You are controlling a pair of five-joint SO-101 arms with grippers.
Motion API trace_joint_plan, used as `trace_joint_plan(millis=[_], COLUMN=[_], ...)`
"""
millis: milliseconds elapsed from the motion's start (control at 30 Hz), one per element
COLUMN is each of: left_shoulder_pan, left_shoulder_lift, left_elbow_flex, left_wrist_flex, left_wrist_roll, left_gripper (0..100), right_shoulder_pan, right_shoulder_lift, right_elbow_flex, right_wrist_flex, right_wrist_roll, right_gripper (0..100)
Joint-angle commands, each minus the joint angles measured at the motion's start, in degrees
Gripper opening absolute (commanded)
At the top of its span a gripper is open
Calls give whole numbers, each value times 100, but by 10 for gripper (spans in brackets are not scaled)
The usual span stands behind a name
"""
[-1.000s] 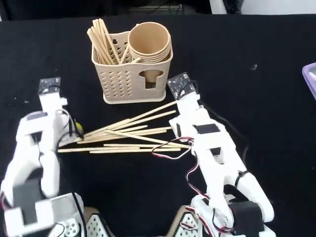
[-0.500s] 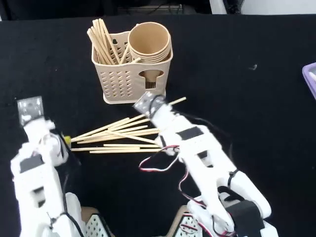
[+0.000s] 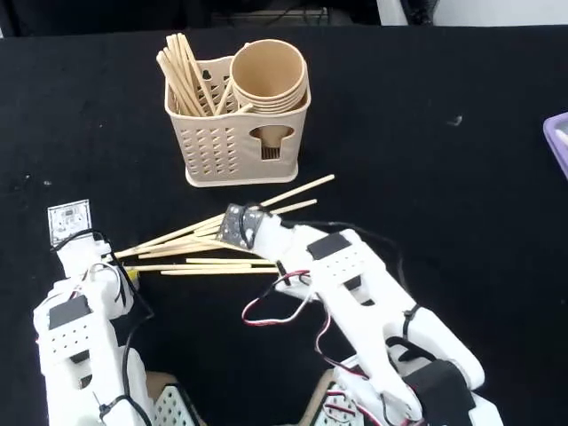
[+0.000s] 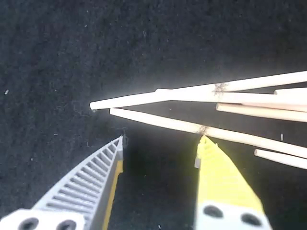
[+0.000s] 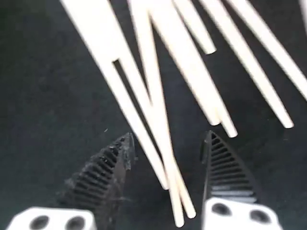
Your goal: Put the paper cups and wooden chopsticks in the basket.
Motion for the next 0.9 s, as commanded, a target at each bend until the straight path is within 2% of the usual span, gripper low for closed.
trace_joint_plan(millis=[0, 300, 500, 700, 867], left_shoulder_pan=[-66, -75, -75, -66, -57], left_shoulder_lift=[-62, -62, -62, -62, -62], left_elbow_flex=[-40, -31, -31, -31, -31], left_wrist_flex=[-70, -62, -62, -62, -62], left_wrist_roll=[26, 26, 26, 26, 26], left_gripper=[245, 245, 245, 245, 245], right_shoulder_pan=[-79, -70, -70, -70, -62], right_shoulder_lift=[4, 681, 716, 602, -295], right_elbow_flex=[-13, -101, -268, -295, -242], right_wrist_flex=[132, 211, 264, 633, 1407], right_wrist_roll=[141, 484, 484, 484, 484], right_gripper=[226, 217, 6, 11, 11])
